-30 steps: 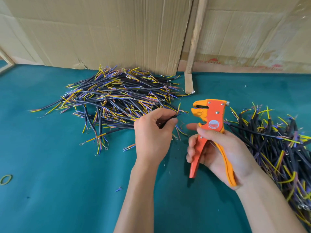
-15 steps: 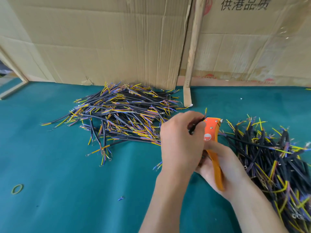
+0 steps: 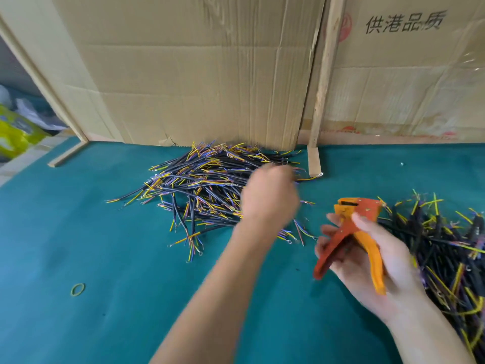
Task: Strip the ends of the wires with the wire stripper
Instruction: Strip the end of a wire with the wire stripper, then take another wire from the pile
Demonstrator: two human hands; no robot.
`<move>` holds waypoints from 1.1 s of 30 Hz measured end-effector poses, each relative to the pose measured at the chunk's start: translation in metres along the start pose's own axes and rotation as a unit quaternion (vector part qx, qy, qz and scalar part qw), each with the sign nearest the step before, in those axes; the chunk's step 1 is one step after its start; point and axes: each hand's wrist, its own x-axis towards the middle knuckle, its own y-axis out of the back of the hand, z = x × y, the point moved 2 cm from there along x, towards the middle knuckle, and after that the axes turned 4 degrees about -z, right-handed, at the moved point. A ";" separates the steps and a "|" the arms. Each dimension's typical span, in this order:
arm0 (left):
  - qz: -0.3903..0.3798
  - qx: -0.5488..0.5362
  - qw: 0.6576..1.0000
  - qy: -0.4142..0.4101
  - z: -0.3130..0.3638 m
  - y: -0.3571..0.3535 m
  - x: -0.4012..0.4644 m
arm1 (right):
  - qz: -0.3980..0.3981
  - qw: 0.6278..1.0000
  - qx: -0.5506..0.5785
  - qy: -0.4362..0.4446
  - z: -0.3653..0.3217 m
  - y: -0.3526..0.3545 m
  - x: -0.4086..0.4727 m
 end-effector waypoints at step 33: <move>-0.102 -0.350 0.892 0.269 -0.058 0.019 -0.044 | 0.061 0.992 -0.058 0.090 -0.003 -0.003 0.001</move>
